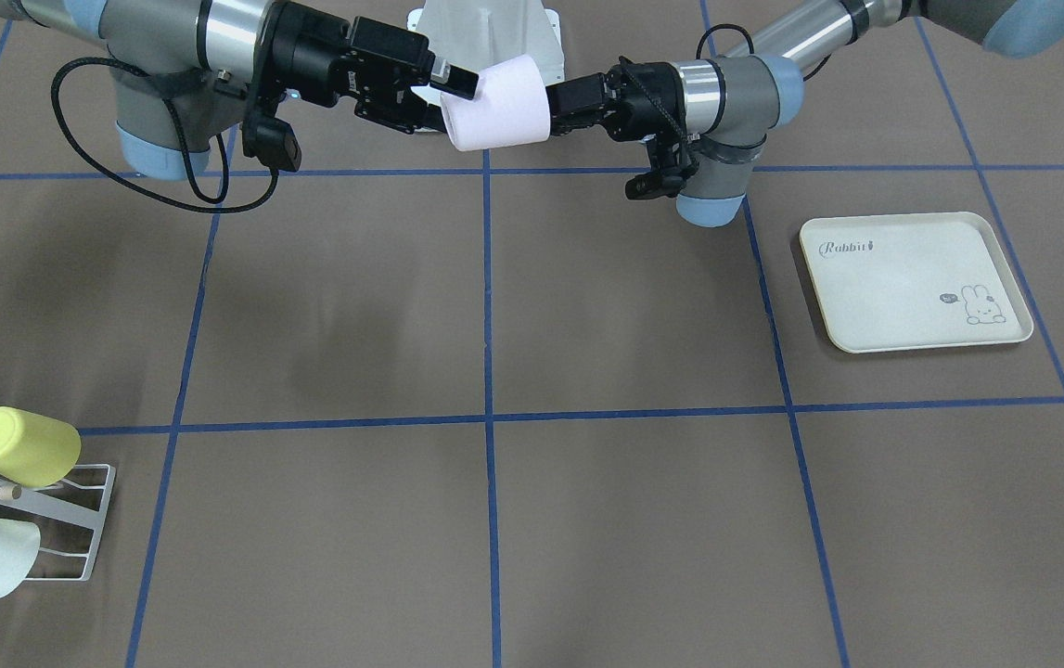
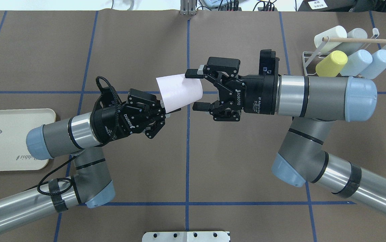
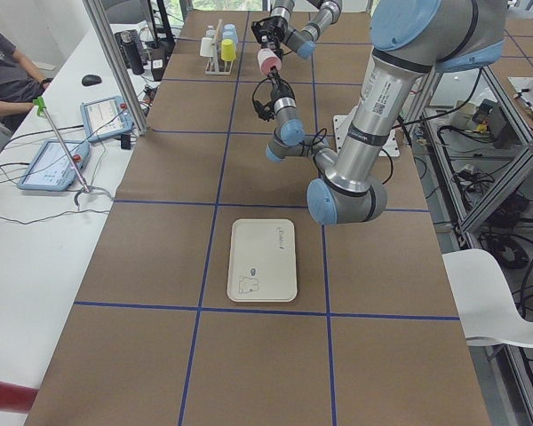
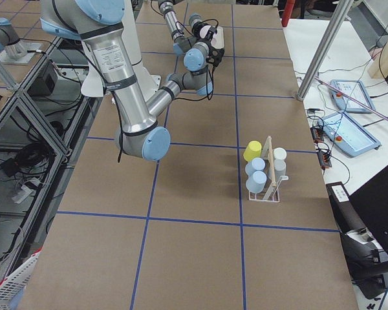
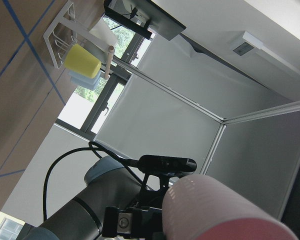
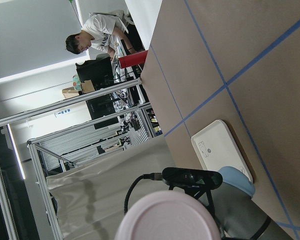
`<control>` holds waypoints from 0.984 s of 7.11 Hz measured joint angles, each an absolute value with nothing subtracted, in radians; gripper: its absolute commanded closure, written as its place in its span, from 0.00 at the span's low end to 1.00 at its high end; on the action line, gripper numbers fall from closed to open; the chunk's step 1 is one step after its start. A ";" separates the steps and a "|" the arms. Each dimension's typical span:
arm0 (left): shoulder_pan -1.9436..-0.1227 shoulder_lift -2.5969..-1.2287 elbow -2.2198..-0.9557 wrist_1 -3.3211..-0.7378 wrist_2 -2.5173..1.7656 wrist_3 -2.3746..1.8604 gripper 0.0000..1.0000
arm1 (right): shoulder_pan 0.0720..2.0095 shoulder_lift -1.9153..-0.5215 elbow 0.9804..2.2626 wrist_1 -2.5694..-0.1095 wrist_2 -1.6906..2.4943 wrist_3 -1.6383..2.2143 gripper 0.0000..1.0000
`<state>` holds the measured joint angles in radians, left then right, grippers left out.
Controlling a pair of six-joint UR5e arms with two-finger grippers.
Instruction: Transfer IKEA cup to right arm and place on rack
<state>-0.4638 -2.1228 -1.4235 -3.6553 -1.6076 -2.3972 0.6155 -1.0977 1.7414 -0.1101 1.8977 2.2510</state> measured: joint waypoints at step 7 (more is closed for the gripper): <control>-0.459 -2.122 -1.423 -3.655 -1.606 -2.393 1.00 | 0.604 -1.097 1.732 -0.103 1.889 2.252 0.58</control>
